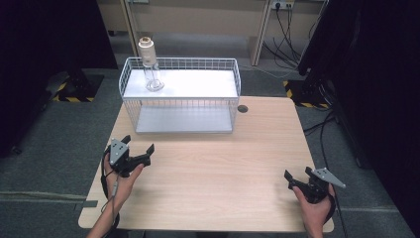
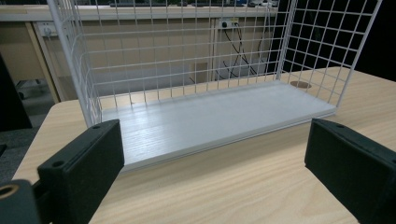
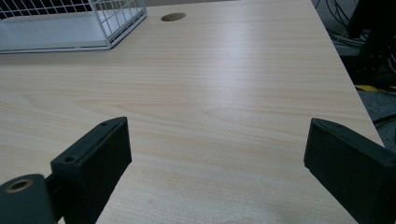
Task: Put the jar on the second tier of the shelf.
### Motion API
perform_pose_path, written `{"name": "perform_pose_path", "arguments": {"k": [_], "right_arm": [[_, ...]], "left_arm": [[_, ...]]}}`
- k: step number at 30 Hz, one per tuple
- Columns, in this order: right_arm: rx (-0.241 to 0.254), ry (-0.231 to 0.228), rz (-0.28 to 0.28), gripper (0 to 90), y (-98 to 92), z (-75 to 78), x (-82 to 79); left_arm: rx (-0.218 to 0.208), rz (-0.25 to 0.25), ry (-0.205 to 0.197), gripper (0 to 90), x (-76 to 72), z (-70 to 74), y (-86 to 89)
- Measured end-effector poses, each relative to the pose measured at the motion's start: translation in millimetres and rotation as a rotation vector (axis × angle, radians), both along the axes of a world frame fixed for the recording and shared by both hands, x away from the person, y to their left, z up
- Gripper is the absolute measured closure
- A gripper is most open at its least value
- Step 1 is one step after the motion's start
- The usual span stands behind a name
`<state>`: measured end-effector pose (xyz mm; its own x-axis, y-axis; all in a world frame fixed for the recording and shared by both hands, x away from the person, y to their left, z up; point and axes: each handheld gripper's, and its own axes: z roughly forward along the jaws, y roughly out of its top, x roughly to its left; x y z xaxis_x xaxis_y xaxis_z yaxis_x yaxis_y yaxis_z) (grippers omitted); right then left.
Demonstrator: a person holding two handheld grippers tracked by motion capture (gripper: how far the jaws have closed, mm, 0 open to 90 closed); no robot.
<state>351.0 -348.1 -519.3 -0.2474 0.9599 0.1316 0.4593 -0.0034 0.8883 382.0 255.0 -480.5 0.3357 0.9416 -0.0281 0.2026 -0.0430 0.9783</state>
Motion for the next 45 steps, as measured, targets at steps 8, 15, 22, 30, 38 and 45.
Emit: {"name": "perform_pose_path", "arguments": {"k": [8, 15, 22, 30, 38, 45], "right_arm": [[0.000, 0.000, -0.001, 7.7, 0.0, 0.0, 0.0], [0.000, 0.000, 0.000, 7.7, 0.0, 0.0, 0.0], [0.001, -0.001, 0.000, 7.7, 0.0, 0.0, -0.1], [0.004, 0.001, 0.000, 7.7, 0.1, 0.0, -0.3], [0.005, 0.001, 0.001, 7.6, 0.2, 0.0, -0.4], [0.003, 0.000, 0.003, 7.6, 0.1, 0.0, -0.3]], "left_arm": [[-0.001, 0.003, 0.031, 4.3, -6.2, -14.8, 4.7], [-0.003, -0.001, 0.058, 4.7, -9.7, -25.2, 6.8], [0.004, 0.001, 0.077, 4.7, -12.1, -34.2, 9.8], [0.004, 0.008, 0.094, 4.7, -13.1, -42.6, 14.0], [0.004, 0.016, 0.104, 4.8, -14.0, -47.6, 16.0], [-0.002, 0.023, 0.103, 5.2, -15.4, -48.2, 17.0]]}}
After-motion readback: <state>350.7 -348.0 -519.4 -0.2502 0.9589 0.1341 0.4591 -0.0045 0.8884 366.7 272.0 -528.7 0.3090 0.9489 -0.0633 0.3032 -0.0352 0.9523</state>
